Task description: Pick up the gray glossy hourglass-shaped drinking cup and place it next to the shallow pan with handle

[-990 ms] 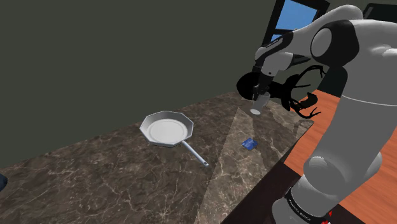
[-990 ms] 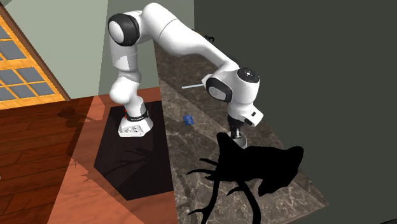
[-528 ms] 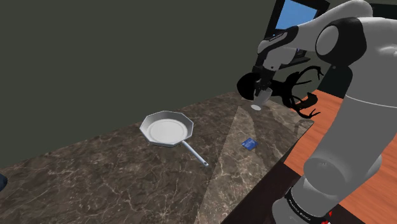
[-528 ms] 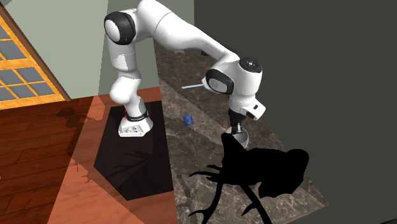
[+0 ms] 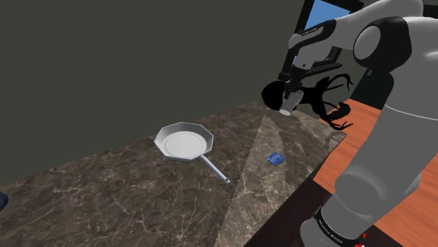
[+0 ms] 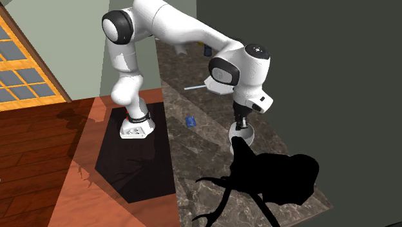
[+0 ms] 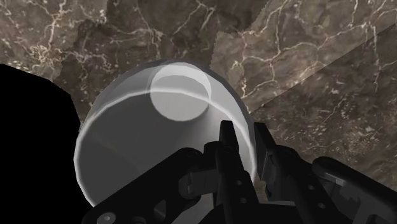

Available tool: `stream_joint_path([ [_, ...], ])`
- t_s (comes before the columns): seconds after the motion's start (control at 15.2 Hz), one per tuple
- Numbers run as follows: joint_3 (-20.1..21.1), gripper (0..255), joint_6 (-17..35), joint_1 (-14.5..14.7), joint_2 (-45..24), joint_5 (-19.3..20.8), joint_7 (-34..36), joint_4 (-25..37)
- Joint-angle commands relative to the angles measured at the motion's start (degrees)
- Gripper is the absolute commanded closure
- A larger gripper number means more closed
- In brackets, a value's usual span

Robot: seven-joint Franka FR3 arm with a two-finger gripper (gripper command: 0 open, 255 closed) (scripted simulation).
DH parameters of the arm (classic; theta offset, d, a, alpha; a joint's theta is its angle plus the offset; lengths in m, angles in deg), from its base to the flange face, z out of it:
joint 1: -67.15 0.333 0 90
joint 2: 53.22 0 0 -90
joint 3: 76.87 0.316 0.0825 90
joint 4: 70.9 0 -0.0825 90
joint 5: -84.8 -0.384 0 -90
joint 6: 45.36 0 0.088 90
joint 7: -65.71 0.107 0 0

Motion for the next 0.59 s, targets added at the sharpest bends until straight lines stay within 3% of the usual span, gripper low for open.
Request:
stream_joint_path([
  [0.0,-0.03,255,-1.37,0.05,0.32,0.25,0.34,1.13],
  [0.53,-0.20,255,-7.19,0.02,1.28,0.98,1.22,6.16],
])
